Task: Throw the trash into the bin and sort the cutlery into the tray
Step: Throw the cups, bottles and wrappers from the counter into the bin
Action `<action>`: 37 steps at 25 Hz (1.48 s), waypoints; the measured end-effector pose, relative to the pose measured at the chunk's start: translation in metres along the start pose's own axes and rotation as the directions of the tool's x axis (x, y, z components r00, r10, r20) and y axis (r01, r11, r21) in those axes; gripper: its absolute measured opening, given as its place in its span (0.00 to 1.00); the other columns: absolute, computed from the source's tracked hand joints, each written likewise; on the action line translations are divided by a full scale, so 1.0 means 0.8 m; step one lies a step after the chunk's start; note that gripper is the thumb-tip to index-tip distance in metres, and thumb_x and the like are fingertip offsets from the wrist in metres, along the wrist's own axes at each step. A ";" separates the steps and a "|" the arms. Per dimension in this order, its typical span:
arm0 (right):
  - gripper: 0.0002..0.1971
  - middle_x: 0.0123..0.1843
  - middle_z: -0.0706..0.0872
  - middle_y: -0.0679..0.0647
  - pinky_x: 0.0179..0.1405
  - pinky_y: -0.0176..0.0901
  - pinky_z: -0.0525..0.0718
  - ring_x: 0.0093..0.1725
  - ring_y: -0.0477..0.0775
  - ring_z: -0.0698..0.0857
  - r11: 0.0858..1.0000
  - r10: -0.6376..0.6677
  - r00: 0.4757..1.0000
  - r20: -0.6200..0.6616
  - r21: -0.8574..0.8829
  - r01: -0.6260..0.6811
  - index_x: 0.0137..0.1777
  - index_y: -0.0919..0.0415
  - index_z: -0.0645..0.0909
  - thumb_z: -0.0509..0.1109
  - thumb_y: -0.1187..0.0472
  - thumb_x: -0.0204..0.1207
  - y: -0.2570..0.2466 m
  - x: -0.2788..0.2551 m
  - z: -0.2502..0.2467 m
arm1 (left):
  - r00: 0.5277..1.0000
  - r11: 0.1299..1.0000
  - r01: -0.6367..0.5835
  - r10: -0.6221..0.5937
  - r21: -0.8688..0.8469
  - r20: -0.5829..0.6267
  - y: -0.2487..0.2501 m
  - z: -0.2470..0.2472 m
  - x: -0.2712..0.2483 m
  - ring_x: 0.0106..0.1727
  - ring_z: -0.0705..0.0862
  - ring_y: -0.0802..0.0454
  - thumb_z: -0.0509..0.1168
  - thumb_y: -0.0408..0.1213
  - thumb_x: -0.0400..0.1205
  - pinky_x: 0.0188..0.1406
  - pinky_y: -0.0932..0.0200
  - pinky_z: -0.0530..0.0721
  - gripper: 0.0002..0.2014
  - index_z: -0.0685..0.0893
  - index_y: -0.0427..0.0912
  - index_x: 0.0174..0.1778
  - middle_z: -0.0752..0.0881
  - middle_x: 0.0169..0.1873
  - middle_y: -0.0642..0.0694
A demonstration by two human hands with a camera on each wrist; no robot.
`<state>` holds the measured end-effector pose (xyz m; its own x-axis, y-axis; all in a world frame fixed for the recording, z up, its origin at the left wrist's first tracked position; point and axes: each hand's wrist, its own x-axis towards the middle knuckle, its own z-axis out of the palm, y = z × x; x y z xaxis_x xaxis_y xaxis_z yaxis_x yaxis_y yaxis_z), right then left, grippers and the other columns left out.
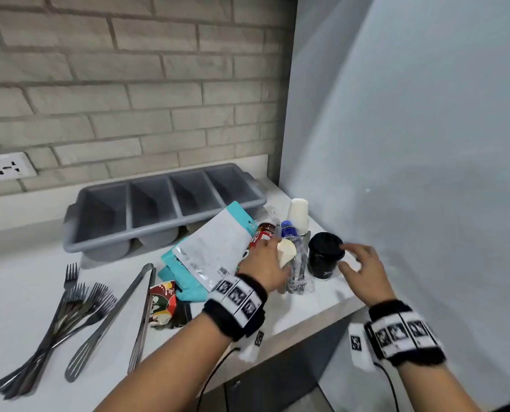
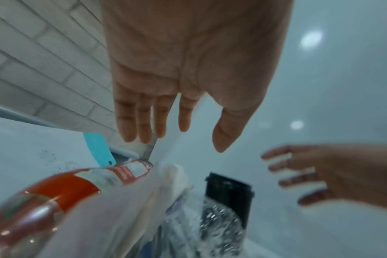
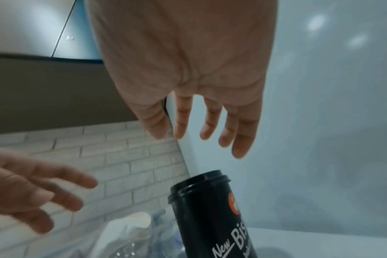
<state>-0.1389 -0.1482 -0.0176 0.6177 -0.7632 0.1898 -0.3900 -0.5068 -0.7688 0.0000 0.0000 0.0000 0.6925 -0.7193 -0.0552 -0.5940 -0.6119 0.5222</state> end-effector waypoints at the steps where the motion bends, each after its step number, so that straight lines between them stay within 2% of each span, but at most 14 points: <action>1: 0.20 0.66 0.75 0.64 0.69 0.50 0.72 0.65 0.65 0.75 0.996 -0.041 0.999 0.006 -0.079 0.042 0.65 0.59 0.80 0.69 0.70 0.72 -0.003 0.012 0.008 | 1.000 0.999 0.012 -0.012 0.048 -0.006 0.004 0.006 0.009 0.74 0.72 0.39 0.64 0.48 0.77 0.73 0.45 0.74 0.36 0.59 0.48 0.81 0.69 0.75 0.39; 4: 0.29 0.79 0.61 0.60 0.76 0.54 0.68 0.75 0.69 0.62 0.956 -0.009 0.991 0.130 -0.291 0.046 0.73 0.51 0.71 0.67 0.68 0.71 -0.017 0.032 0.025 | 1.000 0.985 0.015 -0.014 0.169 -0.005 0.014 0.021 0.025 0.73 0.70 0.36 0.62 0.48 0.79 0.70 0.43 0.73 0.33 0.59 0.48 0.80 0.66 0.77 0.38; 7: 0.34 0.83 0.50 0.59 0.76 0.56 0.67 0.78 0.71 0.57 0.925 0.043 0.981 0.189 -0.379 0.032 0.77 0.47 0.65 0.67 0.67 0.71 -0.003 0.039 0.038 | 0.999 0.952 -0.039 0.048 0.302 -0.021 0.014 0.033 0.035 0.75 0.66 0.36 0.64 0.45 0.77 0.72 0.42 0.69 0.30 0.65 0.49 0.76 0.63 0.78 0.39; 12: 0.32 0.83 0.52 0.61 0.78 0.55 0.67 0.78 0.69 0.62 0.959 0.066 0.977 0.205 -0.282 -0.006 0.74 0.50 0.69 0.71 0.67 0.70 0.013 0.049 0.050 | 0.996 0.838 -0.085 0.076 0.539 0.040 0.014 0.043 0.058 0.80 0.59 0.36 0.70 0.40 0.73 0.75 0.40 0.64 0.39 0.60 0.48 0.79 0.54 0.83 0.37; 16: 0.28 0.80 0.55 0.63 0.79 0.53 0.67 0.74 0.66 0.70 0.987 0.029 0.986 0.164 -0.159 -0.003 0.71 0.58 0.74 0.71 0.72 0.70 0.024 0.049 0.060 | 0.997 0.817 -0.057 0.079 0.573 -0.013 0.011 0.043 0.075 0.75 0.67 0.39 0.71 0.40 0.72 0.73 0.41 0.66 0.34 0.69 0.46 0.74 0.68 0.75 0.39; 20: 0.28 0.79 0.56 0.63 0.80 0.52 0.67 0.75 0.67 0.70 0.993 0.006 0.992 0.128 -0.121 0.010 0.70 0.59 0.74 0.70 0.73 0.70 0.027 0.048 0.059 | 0.985 0.928 -0.045 0.104 0.371 -0.140 0.009 0.029 0.075 0.70 0.72 0.41 0.64 0.48 0.76 0.69 0.42 0.67 0.26 0.72 0.50 0.72 0.75 0.68 0.42; 23: 0.28 0.79 0.56 0.63 0.79 0.44 0.64 0.76 0.65 0.69 1.000 -0.001 1.000 0.005 -0.019 0.001 0.71 0.61 0.73 0.70 0.74 0.70 0.020 0.039 0.046 | 0.964 0.994 -0.088 0.067 -0.070 -0.257 0.014 -0.004 0.061 0.67 0.78 0.41 0.67 0.40 0.75 0.70 0.52 0.72 0.24 0.77 0.47 0.68 0.74 0.68 0.41; 25: 0.28 0.79 0.57 0.63 0.74 0.36 0.63 0.75 0.63 0.69 0.997 0.005 0.993 -0.120 0.077 0.005 0.72 0.61 0.73 0.70 0.73 0.71 0.013 0.024 0.034 | 0.931 0.921 -0.131 -0.013 -0.367 -0.366 0.018 -0.026 0.048 0.66 0.78 0.42 0.68 0.32 0.75 0.68 0.63 0.69 0.21 0.80 0.40 0.65 0.75 0.67 0.37; 26: 0.28 0.79 0.57 0.63 0.72 0.34 0.63 0.75 0.63 0.69 0.994 0.010 0.984 -0.176 0.113 0.011 0.72 0.61 0.73 0.71 0.73 0.71 0.010 0.013 0.027 | 0.902 0.884 -0.166 -0.042 -0.437 -0.429 0.019 -0.034 0.039 0.66 0.78 0.42 0.67 0.29 0.74 0.66 0.66 0.68 0.20 0.81 0.38 0.63 0.77 0.65 0.36; 28: 0.28 0.78 0.59 0.63 0.72 0.36 0.64 0.75 0.61 0.69 0.984 0.016 0.964 -0.266 0.177 0.033 0.71 0.59 0.74 0.72 0.72 0.70 0.010 -0.017 0.016 | 0.868 0.836 -0.240 -0.044 -0.494 -0.495 0.025 -0.038 0.016 0.65 0.78 0.43 0.66 0.27 0.73 0.64 0.65 0.70 0.19 0.82 0.37 0.60 0.80 0.62 0.38; 31: 0.29 0.76 0.61 0.62 0.76 0.49 0.71 0.73 0.60 0.71 0.961 0.076 0.925 -0.371 0.275 0.031 0.67 0.48 0.73 0.74 0.69 0.68 0.021 -0.080 0.008 | 0.888 0.758 -0.351 0.083 -0.550 -0.451 0.036 -0.014 -0.036 0.62 0.79 0.50 0.68 0.29 0.72 0.63 0.60 0.75 0.19 0.81 0.43 0.60 0.81 0.60 0.43; 33: 0.27 0.73 0.63 0.59 0.73 0.59 0.76 0.71 0.57 0.73 0.951 0.139 0.889 -0.436 0.308 0.002 0.65 0.45 0.73 0.73 0.62 0.66 0.044 -0.132 0.012 | 0.907 0.703 -0.393 0.188 -0.593 -0.377 0.039 0.025 -0.075 0.62 0.79 0.53 0.69 0.33 0.71 0.64 0.57 0.79 0.21 0.78 0.55 0.57 0.80 0.58 0.48; 35: 0.27 0.71 0.64 0.59 0.68 0.63 0.79 0.69 0.49 0.72 0.954 0.212 0.843 -0.495 0.291 -0.069 0.66 0.51 0.73 0.71 0.55 0.64 0.074 -0.182 0.022 | 0.933 0.688 -0.360 0.254 -0.630 -0.255 0.032 0.076 -0.107 0.63 0.80 0.51 0.68 0.38 0.70 0.62 0.55 0.81 0.21 0.75 0.64 0.55 0.79 0.57 0.54; 37: 0.30 0.72 0.66 0.67 0.69 0.61 0.77 0.68 0.47 0.70 0.945 0.309 0.793 -0.525 0.265 -0.193 0.66 0.61 0.72 0.69 0.53 0.63 0.117 -0.227 0.037 | 0.954 0.721 -0.280 0.285 -0.634 -0.098 0.020 0.137 -0.131 0.60 0.81 0.55 0.69 0.38 0.71 0.60 0.61 0.80 0.21 0.76 0.61 0.58 0.79 0.56 0.59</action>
<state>-0.2674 -0.0449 -0.1423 0.0102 -0.9723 0.2336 -0.3068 -0.2254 -0.9247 -0.1268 0.0295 -0.0792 0.5314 -0.8279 0.1793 -0.3630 -0.0313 0.9313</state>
